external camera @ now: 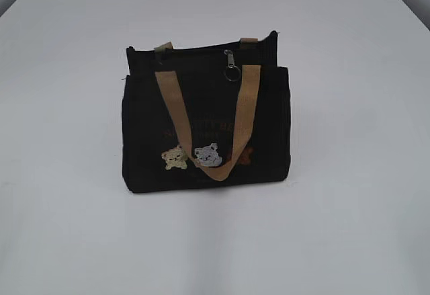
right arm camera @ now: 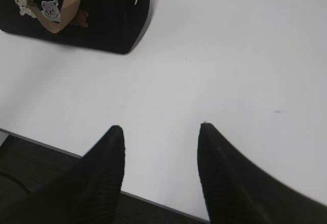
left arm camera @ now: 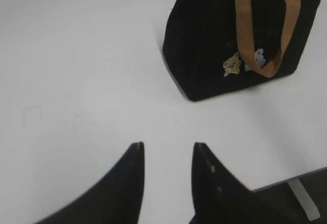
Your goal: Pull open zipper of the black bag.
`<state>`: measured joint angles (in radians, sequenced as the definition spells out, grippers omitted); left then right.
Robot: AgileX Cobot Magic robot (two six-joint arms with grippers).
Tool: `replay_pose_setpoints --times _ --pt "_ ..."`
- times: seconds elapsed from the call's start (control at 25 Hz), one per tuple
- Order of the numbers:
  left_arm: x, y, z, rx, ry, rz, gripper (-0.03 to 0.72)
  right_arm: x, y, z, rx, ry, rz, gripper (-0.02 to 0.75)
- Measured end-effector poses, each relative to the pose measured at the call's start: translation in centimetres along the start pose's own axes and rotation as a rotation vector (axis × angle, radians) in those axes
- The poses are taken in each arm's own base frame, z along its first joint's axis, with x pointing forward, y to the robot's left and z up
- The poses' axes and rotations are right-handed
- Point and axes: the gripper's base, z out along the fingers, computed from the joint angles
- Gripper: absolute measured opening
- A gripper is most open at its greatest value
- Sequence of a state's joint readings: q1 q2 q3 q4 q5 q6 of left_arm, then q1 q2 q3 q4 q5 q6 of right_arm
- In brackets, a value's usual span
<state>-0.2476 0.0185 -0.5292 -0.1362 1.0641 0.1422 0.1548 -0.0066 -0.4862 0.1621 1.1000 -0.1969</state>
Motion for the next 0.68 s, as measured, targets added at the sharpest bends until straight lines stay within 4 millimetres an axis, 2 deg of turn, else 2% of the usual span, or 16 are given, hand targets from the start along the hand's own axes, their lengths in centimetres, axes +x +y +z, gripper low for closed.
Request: replay_pose_setpoints --times 0.28,0.68 --pt "0.1 -0.18 -0.18 -0.15 -0.024 -0.068 0.242 -0.12 0.07 0.22 0.143 0.005 0.084 0.365" --pt "0.1 -0.18 -0.18 -0.153 -0.024 -0.069 0.239 -0.13 0.07 0.24 0.153 0.006 0.09 0.365"
